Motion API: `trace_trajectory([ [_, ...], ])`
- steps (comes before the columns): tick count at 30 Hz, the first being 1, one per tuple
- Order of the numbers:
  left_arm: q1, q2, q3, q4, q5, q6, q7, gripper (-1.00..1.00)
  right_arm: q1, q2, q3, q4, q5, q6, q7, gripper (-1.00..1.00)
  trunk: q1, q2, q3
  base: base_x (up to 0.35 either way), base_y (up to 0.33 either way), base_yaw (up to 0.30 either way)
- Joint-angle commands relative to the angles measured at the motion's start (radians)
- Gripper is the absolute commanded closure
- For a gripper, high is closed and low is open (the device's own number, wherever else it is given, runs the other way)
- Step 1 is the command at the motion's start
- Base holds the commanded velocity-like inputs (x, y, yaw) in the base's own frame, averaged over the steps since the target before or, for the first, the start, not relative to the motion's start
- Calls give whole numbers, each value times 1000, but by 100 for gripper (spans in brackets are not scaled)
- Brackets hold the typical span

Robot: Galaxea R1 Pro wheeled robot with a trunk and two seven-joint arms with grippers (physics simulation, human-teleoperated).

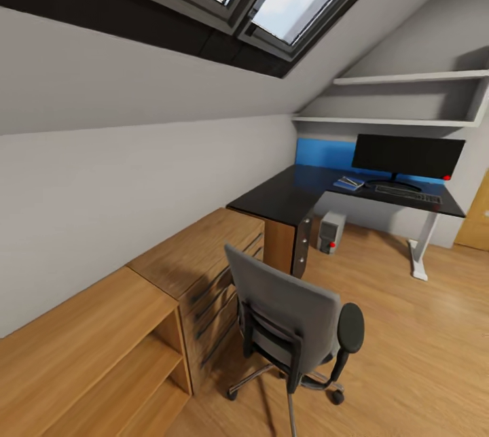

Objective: In the bedroom, organize the workspace by keeping the computer under the desk, ensuring the monitor is on the desk, placing the keyboard on the desk next to the monitor, placing the mouse on the desk next to the keyboard, moving the folder from the swivel chair onto the desk next to the mouse, stacking the notebook on top of the folder with the pen on top of the notebook, and positioning the swivel chair next to the desk.

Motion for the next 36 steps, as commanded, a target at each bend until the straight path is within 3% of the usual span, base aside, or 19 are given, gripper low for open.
trace_trajectory([
  [1, 0, 0, -9, -1, 4, -2, 8, -100, -1, 0, 9, 2, -3, -3, -5, -100, 0, -1, -2, 44, 44, -263],
  [24, 0, 0, -9, -1, 4, -2, 8, -100, -2, 0, 9, 2, -2, -3, -5, -100, 0, -1, -28, 8, 12, -196],
  [36, 0, 0, -9, -1, 4, -2, 8, -100, -1, 0, 9, 2, -2, -3, -5, -100, 0, -1, -29, 0, 185, -278],
])
